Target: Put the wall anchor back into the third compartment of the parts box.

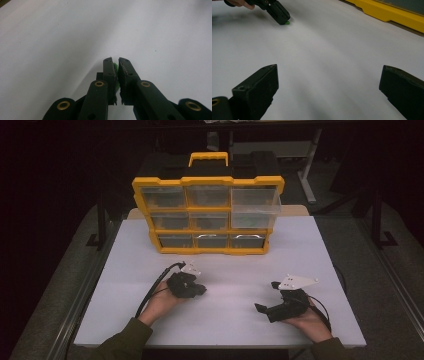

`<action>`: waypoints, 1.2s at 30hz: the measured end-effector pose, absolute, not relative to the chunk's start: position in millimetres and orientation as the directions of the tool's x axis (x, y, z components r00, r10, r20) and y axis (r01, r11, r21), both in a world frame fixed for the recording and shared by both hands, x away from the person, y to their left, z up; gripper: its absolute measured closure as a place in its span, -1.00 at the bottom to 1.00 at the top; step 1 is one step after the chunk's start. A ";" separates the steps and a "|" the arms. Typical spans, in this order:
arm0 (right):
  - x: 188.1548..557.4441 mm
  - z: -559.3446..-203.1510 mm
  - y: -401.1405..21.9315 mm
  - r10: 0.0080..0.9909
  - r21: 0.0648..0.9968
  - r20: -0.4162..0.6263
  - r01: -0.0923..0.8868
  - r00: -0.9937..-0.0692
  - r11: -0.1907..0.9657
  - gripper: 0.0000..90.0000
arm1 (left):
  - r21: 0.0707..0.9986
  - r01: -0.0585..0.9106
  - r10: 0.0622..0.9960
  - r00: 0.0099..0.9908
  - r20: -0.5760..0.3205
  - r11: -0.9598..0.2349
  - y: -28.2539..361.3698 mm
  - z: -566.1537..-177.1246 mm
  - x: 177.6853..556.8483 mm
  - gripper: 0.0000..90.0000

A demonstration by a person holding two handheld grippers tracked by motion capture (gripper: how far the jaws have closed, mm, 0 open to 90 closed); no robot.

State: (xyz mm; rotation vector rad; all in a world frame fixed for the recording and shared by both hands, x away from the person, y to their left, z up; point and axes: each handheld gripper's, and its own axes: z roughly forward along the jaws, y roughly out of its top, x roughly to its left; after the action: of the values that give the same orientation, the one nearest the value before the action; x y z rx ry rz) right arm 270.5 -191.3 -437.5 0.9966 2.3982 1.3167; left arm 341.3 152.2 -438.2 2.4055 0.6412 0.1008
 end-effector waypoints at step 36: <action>270.2 -437.3 -190.2 0.661 0.813 0.120 0.456 -0.741 0.363 -0.96 | 0.705 0.354 0.323 0.928 -0.184 -0.614 138.9 -265.9 391.0 0.89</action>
State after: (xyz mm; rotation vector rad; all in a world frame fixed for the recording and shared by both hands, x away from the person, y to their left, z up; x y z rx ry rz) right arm 270.2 -190.2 -437.3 1.0009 2.3972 1.3174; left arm 391.0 138.9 -265.9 2.2759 0.4775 -0.0488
